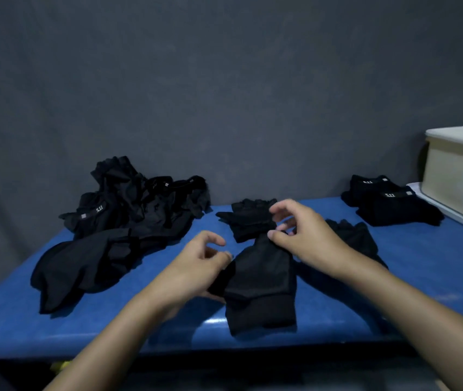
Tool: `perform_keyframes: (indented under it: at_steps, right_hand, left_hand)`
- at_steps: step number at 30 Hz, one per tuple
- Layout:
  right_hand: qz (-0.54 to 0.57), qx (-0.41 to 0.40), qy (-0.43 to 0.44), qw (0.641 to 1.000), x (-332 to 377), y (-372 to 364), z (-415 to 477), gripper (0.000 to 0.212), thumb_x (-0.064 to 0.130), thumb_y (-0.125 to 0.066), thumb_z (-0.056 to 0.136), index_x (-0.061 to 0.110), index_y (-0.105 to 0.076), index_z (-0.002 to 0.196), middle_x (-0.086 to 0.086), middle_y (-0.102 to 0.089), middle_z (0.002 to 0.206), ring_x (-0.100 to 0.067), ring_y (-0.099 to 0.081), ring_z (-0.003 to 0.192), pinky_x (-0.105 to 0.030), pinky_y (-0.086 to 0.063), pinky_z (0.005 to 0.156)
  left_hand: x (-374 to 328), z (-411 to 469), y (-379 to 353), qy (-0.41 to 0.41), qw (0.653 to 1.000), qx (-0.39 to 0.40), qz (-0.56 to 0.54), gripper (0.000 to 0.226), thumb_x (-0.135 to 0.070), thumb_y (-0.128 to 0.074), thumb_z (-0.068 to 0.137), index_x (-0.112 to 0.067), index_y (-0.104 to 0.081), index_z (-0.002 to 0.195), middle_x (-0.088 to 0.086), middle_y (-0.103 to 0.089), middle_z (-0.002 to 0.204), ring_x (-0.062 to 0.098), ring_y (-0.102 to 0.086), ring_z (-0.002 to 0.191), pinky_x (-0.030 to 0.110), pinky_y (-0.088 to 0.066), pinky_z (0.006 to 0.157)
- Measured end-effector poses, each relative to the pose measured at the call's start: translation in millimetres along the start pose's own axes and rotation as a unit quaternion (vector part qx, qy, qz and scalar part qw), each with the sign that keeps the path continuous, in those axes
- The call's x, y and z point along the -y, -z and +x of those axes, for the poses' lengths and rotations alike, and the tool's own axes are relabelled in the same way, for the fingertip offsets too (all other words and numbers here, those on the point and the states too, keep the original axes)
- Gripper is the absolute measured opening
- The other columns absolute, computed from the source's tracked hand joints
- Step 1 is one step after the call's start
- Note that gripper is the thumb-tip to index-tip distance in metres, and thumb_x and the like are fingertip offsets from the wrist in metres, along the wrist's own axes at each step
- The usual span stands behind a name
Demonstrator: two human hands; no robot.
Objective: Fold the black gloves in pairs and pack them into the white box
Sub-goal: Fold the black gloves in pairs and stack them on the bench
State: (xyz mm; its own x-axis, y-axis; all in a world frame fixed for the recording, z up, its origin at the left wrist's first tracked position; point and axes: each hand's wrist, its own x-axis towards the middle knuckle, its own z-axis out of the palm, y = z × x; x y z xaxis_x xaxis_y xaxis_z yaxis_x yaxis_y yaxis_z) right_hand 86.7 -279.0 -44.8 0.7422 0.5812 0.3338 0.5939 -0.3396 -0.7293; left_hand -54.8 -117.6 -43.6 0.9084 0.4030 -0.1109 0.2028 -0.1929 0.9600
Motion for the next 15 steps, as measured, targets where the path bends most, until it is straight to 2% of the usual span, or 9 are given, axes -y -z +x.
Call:
perform_keyframes:
  at_steps: [1, 3, 4, 6, 8, 11, 15]
  right_hand:
    - [-0.06, 0.006, 0.019, 0.998, -1, 1, -4, 0.029, 0.025, -0.068, 0.088, 0.025, -0.058, 0.116, 0.008, -0.056, 0.11, -0.008, -0.055, 0.098, -0.021, -0.041, 0.086]
    - [-0.141, 0.013, 0.061, 0.988, 1, 3, -12, 0.024, 0.031, -0.063, 0.091, 0.028, -0.06, 0.115, 0.015, -0.054, 0.111, -0.005, -0.048, 0.106, -0.027, -0.034, 0.095]
    - [-0.165, 0.018, 0.082, 0.983, 2, 5, -17, 0.023, 0.035, -0.061, 0.092, 0.03, -0.06, 0.114, 0.018, -0.054, 0.109, -0.002, -0.046, 0.105, -0.027, -0.031, 0.095]
    - [-0.191, 0.031, 0.114, 0.974, 7, 9, -25, 0.021, 0.042, -0.056, 0.092, 0.033, -0.06, 0.111, 0.021, -0.056, 0.105, 0.001, -0.045, 0.099, -0.026, -0.029, 0.093]
    - [-0.215, 0.072, 0.121, 0.966, 9, 11, -33, 0.031, 0.053, -0.047, 0.091, 0.035, -0.06, 0.113, 0.02, -0.059, 0.105, 0.0, -0.048, 0.1, -0.029, -0.031, 0.095]
    - [-0.263, 0.175, 0.093, 0.944, 6, 9, -46, 0.062, 0.07, -0.029, 0.085, 0.035, -0.049, 0.132, 0.02, -0.054, 0.125, -0.002, -0.043, 0.117, -0.031, -0.026, 0.108]
    - [-0.307, 0.184, 0.098, 0.928, -3, 5, -47, 0.067, 0.068, -0.029, 0.09, 0.03, -0.037, 0.145, 0.019, -0.039, 0.146, 0.001, -0.03, 0.135, -0.03, -0.01, 0.119]
  left_hand:
    - [2, -1, 1, -0.041, 0.993, -0.018, 0.113, 0.013, -0.024, -0.057, 0.099, -0.027, -0.055, 0.111, -0.003, -0.061, 0.108, 0.007, -0.063, 0.069, 0.037, -0.06, 0.065]
    - [6, 0, 1, -0.155, 0.947, -0.054, 0.277, 0.013, -0.036, -0.056, 0.097, -0.036, -0.055, 0.11, -0.019, -0.054, 0.11, -0.001, -0.057, 0.082, 0.024, -0.049, 0.074]
    - [7, 1, 2, -0.204, 0.931, -0.055, 0.299, 0.015, -0.038, -0.056, 0.096, -0.037, -0.056, 0.111, -0.023, -0.052, 0.11, -0.003, -0.055, 0.09, 0.019, -0.044, 0.077]
    - [8, 3, 2, -0.264, 0.918, -0.005, 0.296, 0.02, -0.037, -0.056, 0.096, -0.035, -0.061, 0.115, -0.027, -0.055, 0.113, -0.006, -0.054, 0.103, 0.017, -0.043, 0.082]
    - [13, 6, 2, -0.28, 0.9, 0.051, 0.33, 0.034, -0.049, -0.054, 0.093, -0.033, -0.062, 0.122, -0.026, -0.058, 0.12, -0.006, -0.054, 0.112, 0.018, -0.043, 0.094]
    - [21, 11, 4, -0.27, 0.854, 0.076, 0.439, 0.06, -0.069, -0.039, 0.085, -0.035, -0.054, 0.132, -0.026, -0.053, 0.131, -0.005, -0.051, 0.118, 0.03, -0.041, 0.105]
    - [23, 15, 3, -0.235, 0.813, 0.078, 0.526, 0.081, -0.079, -0.023, 0.081, -0.035, -0.041, 0.145, -0.021, -0.036, 0.153, 0.002, -0.038, 0.136, 0.033, -0.028, 0.115]
